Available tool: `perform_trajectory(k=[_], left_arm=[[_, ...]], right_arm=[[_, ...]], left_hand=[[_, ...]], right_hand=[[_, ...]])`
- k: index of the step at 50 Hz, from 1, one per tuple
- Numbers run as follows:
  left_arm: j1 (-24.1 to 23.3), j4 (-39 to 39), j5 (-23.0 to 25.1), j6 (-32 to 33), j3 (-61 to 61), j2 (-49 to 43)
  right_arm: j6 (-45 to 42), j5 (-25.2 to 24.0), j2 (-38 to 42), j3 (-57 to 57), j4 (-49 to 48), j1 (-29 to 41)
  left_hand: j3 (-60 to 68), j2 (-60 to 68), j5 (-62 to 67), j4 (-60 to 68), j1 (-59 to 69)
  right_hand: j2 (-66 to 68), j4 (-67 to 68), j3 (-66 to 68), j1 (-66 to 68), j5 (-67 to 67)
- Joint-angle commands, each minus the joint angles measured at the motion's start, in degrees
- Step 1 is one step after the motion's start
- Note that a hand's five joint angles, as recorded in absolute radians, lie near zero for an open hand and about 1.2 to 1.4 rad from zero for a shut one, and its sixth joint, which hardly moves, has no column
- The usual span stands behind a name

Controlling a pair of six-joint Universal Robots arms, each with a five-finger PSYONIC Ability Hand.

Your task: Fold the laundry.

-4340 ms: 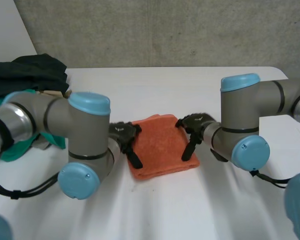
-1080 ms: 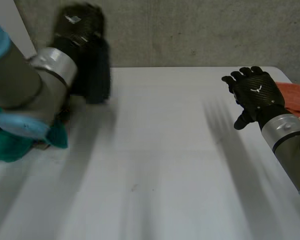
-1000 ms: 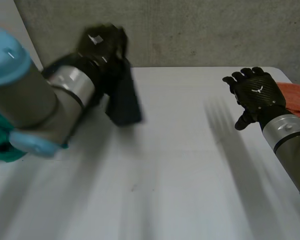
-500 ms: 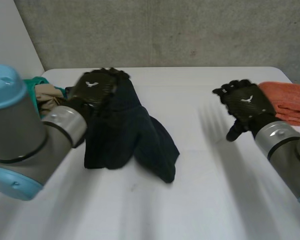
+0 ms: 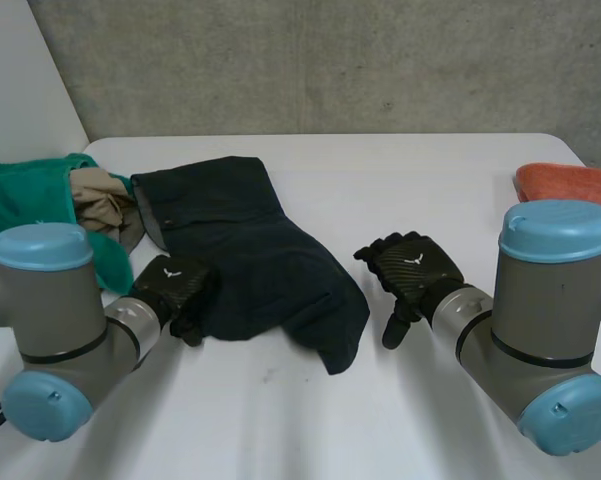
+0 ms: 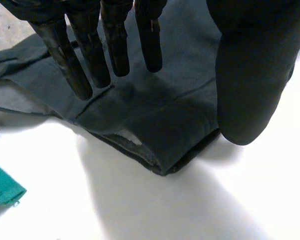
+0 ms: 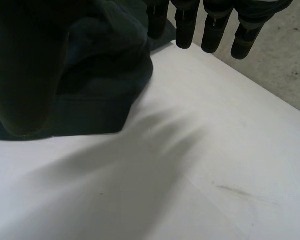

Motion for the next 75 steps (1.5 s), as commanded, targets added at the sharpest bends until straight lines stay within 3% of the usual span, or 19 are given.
perform_trajectory(k=[1, 6, 15, 20, 24, 28, 32, 34, 40, 44, 45, 47, 51, 54, 59, 64, 69, 75], left_arm=[[-0.34, 1.68, -2.00, 0.03, 2.76, -3.53], [0.01, 5.10, -4.63, 0.03, 5.30, -5.55], [0.45, 11.44, -13.33, 6.18, 17.77, -6.87], [0.37, 16.09, -13.69, 8.12, 26.65, -3.71], [-2.53, 21.80, -9.04, 4.62, 32.11, 1.47], [-7.97, 24.54, -2.98, -3.64, 34.49, 3.33], [-12.90, 24.36, 6.42, -11.46, 34.14, 2.10], [-15.18, 23.14, 12.22, -15.16, 32.91, -0.79], [-18.35, 14.18, 21.02, -17.37, 29.75, -7.56], [-21.77, 6.62, 24.45, -16.40, 28.87, -11.34], [-22.56, 4.61, 25.41, -15.53, 28.43, -11.87], [-22.84, 3.01, 25.60, -14.30, 28.07, -11.79], [-22.31, 1.60, 24.02, -11.75, 27.37, -8.46], [-19.94, 0.99, 19.81, -11.39, 25.88, -3.89], [-16.42, -0.33, 9.88, -11.22, 19.65, 4.10], [-12.31, -2.09, -0.39, -10.51, 6.93, 11.57], [-6.59, -2.27, -2.70, -6.83, -4.25, 15.72], [-2.10, -2.44, -2.62, -0.33, -13.84, 15.98]], right_arm=[[-0.23, 0.06, -0.27, 0.95, -1.04, -0.62], [-0.85, 0.06, -0.36, 1.21, -1.13, -0.45], [-0.85, 0.23, -2.20, 1.74, -1.21, -0.62], [-0.76, 1.81, -5.37, 2.44, -1.74, -0.71], [-0.76, 3.39, -7.91, 2.71, -3.23, -0.71], [0.03, 4.80, -10.64, 2.53, -4.11, -1.15], [0.03, 5.33, -13.54, 2.36, -4.64, -5.01], [-0.14, 5.24, -15.03, 1.92, -4.73, -8.00], [0.03, 4.98, -16.18, -0.27, -4.64, -14.14], [-0.23, 4.80, -16.09, -1.42, -4.73, -17.05], [-0.32, 4.72, -16.18, -1.77, -4.64, -17.49], [-0.50, 4.54, -16.09, -2.13, -4.64, -18.02], [-0.76, 4.19, -15.30, -2.48, -4.20, -17.76], [-2.60, 2.09, -14.25, -1.87, -3.85, -17.59], [-7.87, -2.92, -13.63, -0.20, -1.40, -17.24], [-12.09, -4.86, -13.98, 2.44, 11.05, -14.87], [-12.10, -5.39, -13.37, 7.00, 16.19, -10.21], [-12.10, -5.39, -13.28, 15.79, 5.13, -8.36]], left_hand=[[11.71, 11.82, 11.42, 11.54, 11.40], [54.21, 54.32, 53.92, 54.04, 53.91], [54.27, 54.38, 53.98, 54.10, 53.97], [54.27, 54.38, 53.98, 54.10, 53.97], [54.27, 54.38, 53.98, 54.10, 53.97], [54.27, 54.38, 53.98, 54.10, 53.97], [54.27, 54.38, 53.98, 54.10, 53.97], [54.27, 54.38, 53.98, 54.10, 53.97], [54.27, 54.38, 53.98, 54.10, 53.97], [27.80, 27.91, 27.51, 27.63, 27.49], [10.90, 11.01, 10.61, 10.73, 10.59], [0.84, 0.95, 0.55, 0.67, 0.54], [-2.73, -2.62, -3.02, -2.90, -3.03], [-2.90, -2.79, -3.19, -3.07, -3.21], [-2.56, -2.45, -2.85, -2.73, -2.87], [-1.72, -1.61, -2.01, -1.89, -2.03], [5.65, 5.76, 5.36, 5.48, 5.34], [14.26, 14.37, 13.97, 14.09, 13.95]], right_hand=[[-2.26, -2.33, -2.14, -2.85, -2.73], [-2.26, -2.33, -2.14, -2.85, -2.73], [-2.26, -2.33, -2.14, -2.85, -2.73], [-2.26, -2.33, -2.14, -2.85, -2.73], [-2.26, -2.33, -2.14, -2.85, -2.73], [-2.26, -2.33, -2.14, -2.85, -2.73], [-2.26, -2.33, -2.14, -2.85, -2.73], [-2.26, -2.33, -2.14, -2.85, -2.73], [-2.26, -2.33, -2.14, -2.85, -2.73], [-2.26, -2.33, -2.14, -2.85, -2.73], [-2.26, -2.33, -2.14, -2.85, -2.73], [-2.26, -2.33, -2.14, -2.85, -2.73], [-2.26, -2.33, -2.14, -2.85, -2.73], [-2.26, -2.33, -2.14, -2.85, -2.73], [-2.26, -2.33, -2.14, -2.85, -2.73], [-2.26, -2.33, -2.14, -2.85, -2.73], [6.22, 6.15, 6.34, 5.63, 5.75], [11.95, 11.88, 12.07, 11.35, 11.48]])
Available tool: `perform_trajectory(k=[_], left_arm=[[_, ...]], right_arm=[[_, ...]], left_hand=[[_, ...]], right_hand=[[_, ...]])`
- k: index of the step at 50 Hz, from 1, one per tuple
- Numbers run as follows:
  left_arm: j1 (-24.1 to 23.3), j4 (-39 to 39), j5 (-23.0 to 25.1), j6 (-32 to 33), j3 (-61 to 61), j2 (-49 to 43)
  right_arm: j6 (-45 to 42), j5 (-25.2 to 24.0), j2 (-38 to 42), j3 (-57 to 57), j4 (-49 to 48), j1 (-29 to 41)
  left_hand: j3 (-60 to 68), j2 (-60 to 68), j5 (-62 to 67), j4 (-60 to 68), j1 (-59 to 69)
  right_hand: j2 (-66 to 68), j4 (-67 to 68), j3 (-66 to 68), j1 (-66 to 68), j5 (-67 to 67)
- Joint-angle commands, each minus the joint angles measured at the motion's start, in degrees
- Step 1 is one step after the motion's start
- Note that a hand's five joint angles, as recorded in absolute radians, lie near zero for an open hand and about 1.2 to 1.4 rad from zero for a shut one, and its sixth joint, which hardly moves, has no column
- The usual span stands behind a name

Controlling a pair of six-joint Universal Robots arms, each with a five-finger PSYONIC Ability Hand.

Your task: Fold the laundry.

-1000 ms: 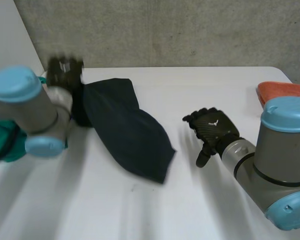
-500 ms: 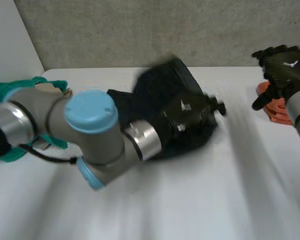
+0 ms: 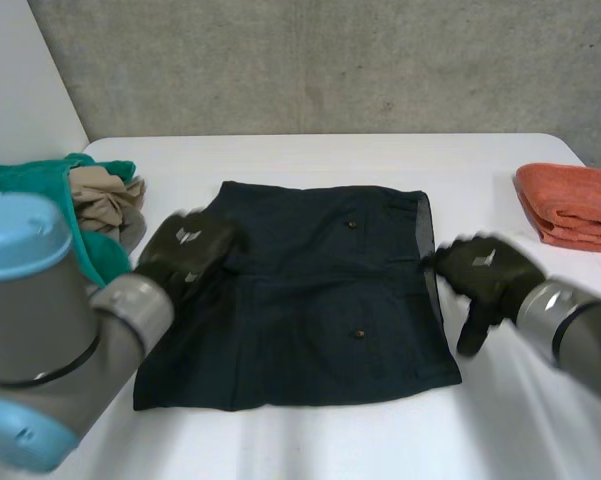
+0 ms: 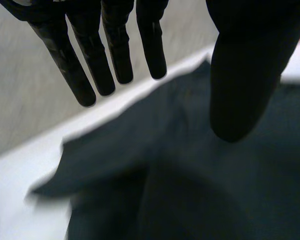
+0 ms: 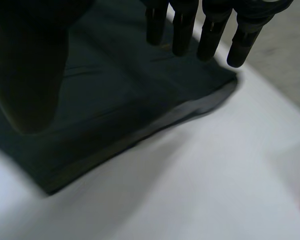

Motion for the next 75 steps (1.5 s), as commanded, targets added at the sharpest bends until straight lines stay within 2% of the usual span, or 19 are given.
perform_trajectory(k=[1, 5, 11, 13, 15, 16, 21, 29, 34, 37, 41, 44, 49, 53, 58, 61, 67, 75], left_arm=[[6.10, -0.05, -0.02, 8.67, -13.37, 1.14], [7.42, 0.13, -0.02, 10.61, -16.02, 1.05], [9.27, 0.22, 0.07, 10.88, -17.25, 0.70], [9.53, 0.31, 0.16, 10.97, -17.61, 0.52], [9.62, 0.31, 0.33, 10.97, -17.78, 0.52], [9.62, 0.39, 0.86, 11.05, -17.96, 0.52], [9.88, 0.57, 2.53, 11.14, -18.48, 0.52], [9.53, 0.83, 2.71, 11.93, -19.36, 0.08], [9.62, 4.60, 2.80, 12.11, -20.33, 0.52], [9.88, 8.56, 2.71, 12.20, -21.21, 0.26], [10.85, 10.77, 2.18, 12.55, -20.60, 0.52], [11.03, 10.68, 2.18, 12.99, -19.46, 4.89], [10.76, 12.87, 2.27, 12.82, -12.88, 23.44], [11.29, 13.58, 1.92, 10.36, -3.48, 30.48], [11.12, 12.70, 2.00, 5.53, 8.48, 32.87], [10.94, 10.60, 2.09, 3.85, 16.12, 31.64], [11.12, 6.64, 2.09, 3.23, 28.26, 19.79], [10.94, 6.55, 2.53, 3.50, 34.95, 2.74]], right_arm=[[0.14, 0.10, 0.43, 11.50, -12.25, 3.07], [0.05, 0.45, 3.85, 14.41, -18.52, 3.60], [0.05, 0.63, 7.29, 15.12, -21.60, 5.36], [0.05, 0.63, 7.82, 15.12, -22.92, 5.45], [0.05, 0.80, 7.99, 15.29, -24.76, 5.36], [0.05, 0.98, 7.99, 15.56, -27.12, 5.36], [-0.04, 3.52, 6.59, 16.97, -33.11, 5.71], [0.31, 4.58, 4.21, 17.23, -33.82, 6.68], [0.31, 4.58, 4.21, 17.14, -33.64, 6.85], [0.40, 4.67, 3.78, 16.79, -33.47, 6.77], [0.31, 5.19, 0.54, 15.48, -32.33, 6.68], [-0.21, 5.55, -3.77, 13.46, -29.78, 6.68], [-0.48, 5.55, -10.98, 1.78, -20.39, 6.33], [0.05, 5.64, -16.17, -10.61, -13.35, 5.89], [0.31, 5.81, -18.11, -29.48, -4.93, 6.32], [0.83, 5.90, -17.15, -36.01, -2.36, 6.33], [4.52, 6.60, -6.62, -49.64, 3.09, 5.89], [6.90, 7.30, 5.78, -52.47, 5.38, 6.41]], left_hand=[[10.56, 10.62, 10.35, 10.41, 9.64], [7.20, 7.27, 7.00, 7.06, 6.28], [-6.42, -6.36, -6.63, -6.56, -7.34], [-7.28, -7.21, -7.48, -7.42, -8.20], [-6.61, -6.54, -6.82, -6.75, -7.53], [-5.94, -5.87, -6.15, -6.08, -6.86], [-0.72, -0.65, -0.93, -0.86, -1.64], [0.28, 0.35, 0.08, 0.14, -0.64], [23.12, 23.19, 22.92, 22.98, 22.20], [50.65, 50.71, 50.44, 50.51, 49.73], [50.73, 50.80, 50.53, 50.59, 49.81], [50.73, 50.80, 50.53, 50.59, 49.81], [50.73, 50.80, 50.53, 50.59, 49.81], [50.73, 50.80, 50.53, 50.59, 49.81], [50.73, 50.80, 50.53, 50.59, 49.81], [50.73, 50.80, 50.53, 50.59, 49.81], [50.73, 50.80, 50.53, 50.59, 49.81], [50.73, 50.80, 50.53, 50.59, 49.81]], right_hand=[[9.24, 9.21, 9.14, 10.16, 8.84], [10.44, 10.41, 10.34, 11.36, 10.03], [17.99, 17.96, 17.89, 18.91, 17.58], [32.57, 32.54, 32.47, 33.49, 32.16], [56.56, 56.53, 56.46, 57.48, 56.15], [63.13, 63.10, 63.03, 64.05, 62.72], [63.20, 63.17, 63.10, 64.12, 62.79], [63.20, 63.17, 63.10, 64.12, 62.79], [63.20, 63.17, 63.10, 64.12, 62.79], [63.20, 63.17, 63.10, 64.12, 62.79], [63.20, 63.17, 63.10, 64.12, 62.79], [63.20, 63.17, 63.10, 64.12, 62.79], [63.20, 63.17, 63.10, 64.12, 62.79], [63.20, 63.17, 63.10, 64.12, 62.79], [63.20, 63.17, 63.10, 64.12, 62.79], [63.20, 63.17, 63.10, 64.12, 62.79], [63.20, 63.17, 63.10, 64.12, 62.79], [63.20, 63.17, 63.10, 64.12, 62.79]])
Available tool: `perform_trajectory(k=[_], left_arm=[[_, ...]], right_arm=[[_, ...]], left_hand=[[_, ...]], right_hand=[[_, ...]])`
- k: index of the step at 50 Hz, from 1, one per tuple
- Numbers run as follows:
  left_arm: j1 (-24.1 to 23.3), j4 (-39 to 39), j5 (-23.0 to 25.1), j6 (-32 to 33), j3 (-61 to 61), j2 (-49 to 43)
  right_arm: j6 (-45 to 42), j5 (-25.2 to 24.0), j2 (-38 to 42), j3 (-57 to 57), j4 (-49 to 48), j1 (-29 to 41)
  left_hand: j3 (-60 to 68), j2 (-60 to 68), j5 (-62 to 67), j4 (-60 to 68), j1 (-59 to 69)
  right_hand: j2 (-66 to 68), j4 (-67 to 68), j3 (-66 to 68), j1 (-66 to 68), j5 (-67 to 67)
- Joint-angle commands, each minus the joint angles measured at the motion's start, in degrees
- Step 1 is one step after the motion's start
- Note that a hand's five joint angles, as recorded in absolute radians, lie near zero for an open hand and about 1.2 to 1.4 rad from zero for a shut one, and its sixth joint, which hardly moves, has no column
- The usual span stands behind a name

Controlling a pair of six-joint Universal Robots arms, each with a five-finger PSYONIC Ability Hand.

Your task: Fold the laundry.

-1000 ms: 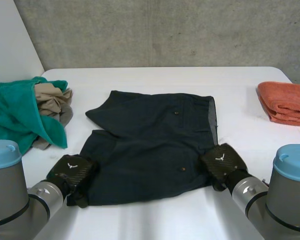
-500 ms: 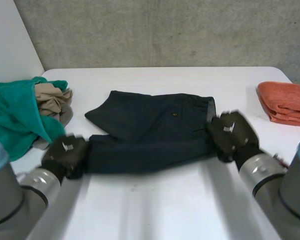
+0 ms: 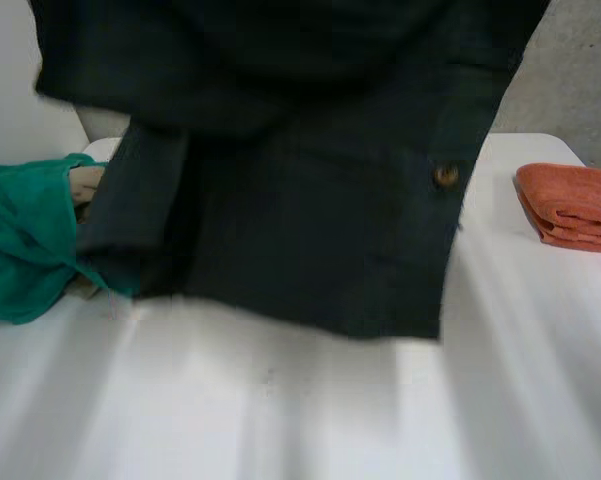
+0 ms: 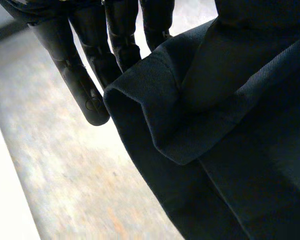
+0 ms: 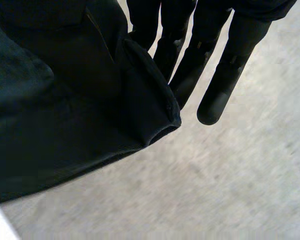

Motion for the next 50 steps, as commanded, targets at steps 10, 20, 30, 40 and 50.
perform_trajectory(k=[10, 20, 30, 40, 50], left_arm=[[-0.32, 3.34, 0.75, 2.46, 12.41, -40.35], [-3.31, 14.68, 3.30, 1.86, 29.47, -56.10], [-5.51, 15.75, -3.54, -2.10, 18.01, -41.64], [-6.56, 2.33, -4.08, -1.66, -16.09, -16.32], [-6.74, -9.04, -1.80, -0.87, -40.38, -8.55]], right_arm=[[3.26, 4.12, 29.92, -4.52, -4.56, 0.23], [-0.77, 14.32, 49.53, -21.13, -19.94, 0.49], [-2.36, 9.51, 35.75, -14.12, -14.16, 0.40], [-2.71, 0.62, 21.25, 9.76, 4.81, -0.39], [-5.35, -3.16, 12.28, 38.78, 2.57, -0.91]], left_hand=[[11.95, 11.35, 12.65, 11.24, 14.89], [-54.14, -54.74, -53.44, -54.85, -51.20], [-58.05, -58.65, -57.35, -58.76, -55.11], [-38.68, -39.28, -37.98, -39.39, -35.74], [-21.34, -21.94, -20.63, -22.05, -18.39]], right_hand=[[12.86, 11.27, 12.10, 16.36, 12.91], [-57.14, -58.73, -57.90, -53.64, -57.09], [-57.14, -58.73, -57.90, -53.64, -57.09], [-51.54, -53.13, -52.30, -48.04, -51.49], [-36.03, -37.63, -36.79, -32.54, -35.98]])
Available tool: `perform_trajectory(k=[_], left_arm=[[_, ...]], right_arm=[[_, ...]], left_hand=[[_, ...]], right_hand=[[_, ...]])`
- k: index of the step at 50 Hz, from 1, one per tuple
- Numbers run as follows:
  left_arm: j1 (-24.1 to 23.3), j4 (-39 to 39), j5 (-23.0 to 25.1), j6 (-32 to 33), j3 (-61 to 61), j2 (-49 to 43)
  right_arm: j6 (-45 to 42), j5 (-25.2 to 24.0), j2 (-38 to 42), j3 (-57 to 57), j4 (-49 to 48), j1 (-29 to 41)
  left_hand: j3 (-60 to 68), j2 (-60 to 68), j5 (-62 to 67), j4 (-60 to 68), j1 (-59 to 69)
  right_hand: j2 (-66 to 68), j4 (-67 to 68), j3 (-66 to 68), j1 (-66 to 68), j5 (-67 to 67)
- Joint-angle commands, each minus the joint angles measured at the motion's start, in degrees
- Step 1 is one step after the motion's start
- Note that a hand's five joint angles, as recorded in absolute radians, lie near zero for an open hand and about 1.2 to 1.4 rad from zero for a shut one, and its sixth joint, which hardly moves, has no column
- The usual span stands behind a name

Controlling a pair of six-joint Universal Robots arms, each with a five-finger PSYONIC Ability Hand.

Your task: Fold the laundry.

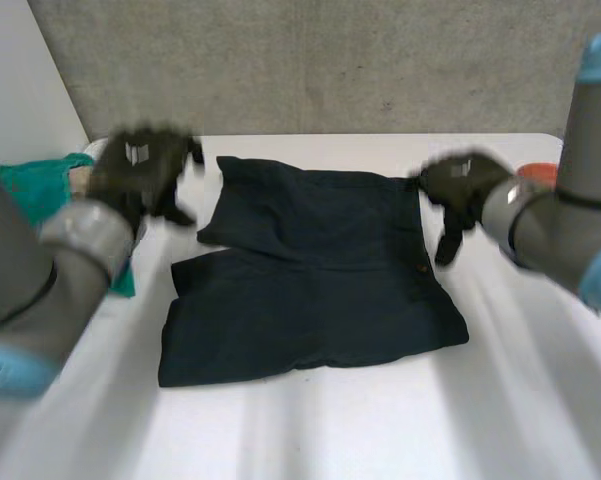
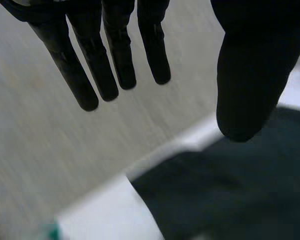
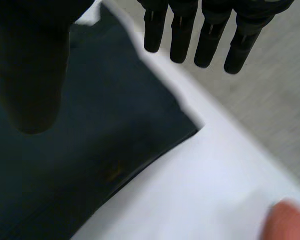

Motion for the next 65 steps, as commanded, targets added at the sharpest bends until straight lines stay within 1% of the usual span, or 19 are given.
perform_trajectory(k=[1, 7, 16, 19, 23, 24, 27, 28, 30, 34, 38, 42, 45, 46, 49, 52, 56, 59, 65], left_arm=[[-0.16, -5.53, 2.31, 0.95, -15.52, 3.04], [0.80, -3.16, 4.07, 2.89, -20.01, -0.21], [2.73, 3.07, 4.07, 3.59, -18.78, -7.59], [2.73, 5.89, 4.07, 4.38, -18.08, -9.88], [2.73, 7.82, 3.98, 6.49, -17.81, -11.11], [2.73, 8.00, 3.98, 7.71, -17.90, -11.46], [2.65, 8.09, 3.98, 9.39, -18.25, -11.73], [2.30, 8.18, 4.07, 10.26, -18.43, -11.82], [2.21, 8.18, 4.07, 10.80, -18.43, -11.64], [2.03, 7.48, 3.64, 11.33, -18.61, -10.41], [1.94, 5.02, 3.46, 11.33, -19.83, -4.01], [1.59, -2.17, 3.90, 11.50, -22.03, 3.20], [0.54, -13.32, 4.16, 12.73, -23.09, 8.48], [-0.25, -20.32, 4.25, 14.65, -23.09, 10.14], [-1.21, -28.70, 4.34, 17.90, -23.00, 10.51], [-2.45, -33.22, 4.69, 21.25, -22.04, 10.33], [-2.27, -26.47, 4.95, 22.31, -18.44, 7.97], [-2.27, -16.81, 4.60, 22.40, -14.40, 3.49], [-2.19, -0.91, 3.98, 21.79, -2.73, -6.86]], right_arm=[[-3.13, -3.22, -6.11, 23.25, -8.76, -1.28], [-4.10, -5.07, -7.00, 35.24, -21.08, -3.49], [-4.28, -7.62, -5.51, 40.53, -33.83, -3.57], [-4.28, -7.71, -4.01, 40.62, -38.14, -3.49], [-4.37, -7.54, -2.96, 40.62, -41.48, -3.22], [-4.37, -7.27, -2.43, 40.36, -42.01, -3.22], [-4.45, -6.92, -2.08, 40.27, -42.19, -3.14], [-4.45, -6.83, -2.16, 40.53, -42.19, -3.22], [-4.45, -6.74, -2.25, 40.79, -42.19, -3.31], [-4.80, -6.83, -3.22, 41.14, -41.14, -3.40], [-8.49, -6.74, -8.31, 41.93, -36.23, -3.49], [-14.99, -6.74, -14.63, 41.32, -23.33, -3.57], [-20.26, -6.31, -18.15, 40.70, -8.47, -4.80], [-23.23, -5.78, -19.47, 41.14, -0.52, -5.76], [-28.34, -5.16, -21.67, 41.76, 9.98, -7.17], [-29.68, -5.34, -22.20, 41.23, 9.32, -7.27], [-28.10, -4.90, -22.12, 39.13, 3.96, -6.92], [-23.28, -5.25, -19.58, 36.76, -1.13, -6.91], [-15.37, -2.01, -8.60, 26.58, -15.26, -5.86]], left_hand=[[10.11, 9.76, 10.02, 9.87, 8.95], [-5.35, -5.70, -5.44, -5.59, -6.52], [-8.06, -8.40, -8.15, -8.29, -9.22], [-7.39, -7.73, -7.48, -7.62, -8.55], [-5.88, -6.22, -5.97, -6.11, -7.04], [-4.04, -4.38, -4.13, -4.27, -5.20], [7.37, 7.02, 7.28, 7.13, 6.20], [22.07, 21.73, 21.98, 21.84, 20.91], [39.13, 38.78, 39.04, 38.89, 37.96], [43.39, 43.05, 43.30, 43.16, 42.23], [43.39, 43.05, 43.30, 43.16, 42.23], [43.39, 43.05, 43.30, 43.16, 42.23], [43.39, 43.05, 43.30, 43.16, 42.23], [43.39, 43.05, 43.30, 43.16, 42.23], [43.39, 43.05, 43.30, 43.16, 42.23], [43.39, 43.05, 43.30, 43.16, 42.23], [43.39, 43.05, 43.30, 43.16, 42.23], [43.39, 43.05, 43.30, 43.16, 42.23], [43.39, 43.05, 43.30, 43.16, 42.23]], right_hand=[[10.78, 10.60, 10.58, 10.44, 10.14], [14.15, 13.97, 13.95, 13.81, 13.51], [19.02, 18.84, 18.82, 18.68, 18.38], [27.08, 26.90, 26.88, 26.74, 26.44], [50.93, 50.75, 50.73, 50.59, 50.29], [58.93, 58.75, 58.72, 58.59, 58.29], [59.01, 58.83, 58.80, 58.67, 58.37], [59.01, 58.83, 58.80, 58.67, 58.37], [59.01, 58.83, 58.80, 58.67, 58.37], [59.01, 58.83, 58.80, 58.67, 58.37], [59.01, 58.83, 58.80, 58.67, 58.37], [59.01, 58.83, 58.80, 58.67, 58.37], [59.01, 58.83, 58.80, 58.67, 58.37], [59.01, 58.83, 58.80, 58.67, 58.37], [59.01, 58.83, 58.80, 58.67, 58.37], [59.01, 58.83, 58.80, 58.67, 58.37], [59.01, 58.83, 58.80, 58.67, 58.37], [59.01, 58.83, 58.80, 58.67, 58.37], [59.01, 58.83, 58.80, 58.67, 58.37]])
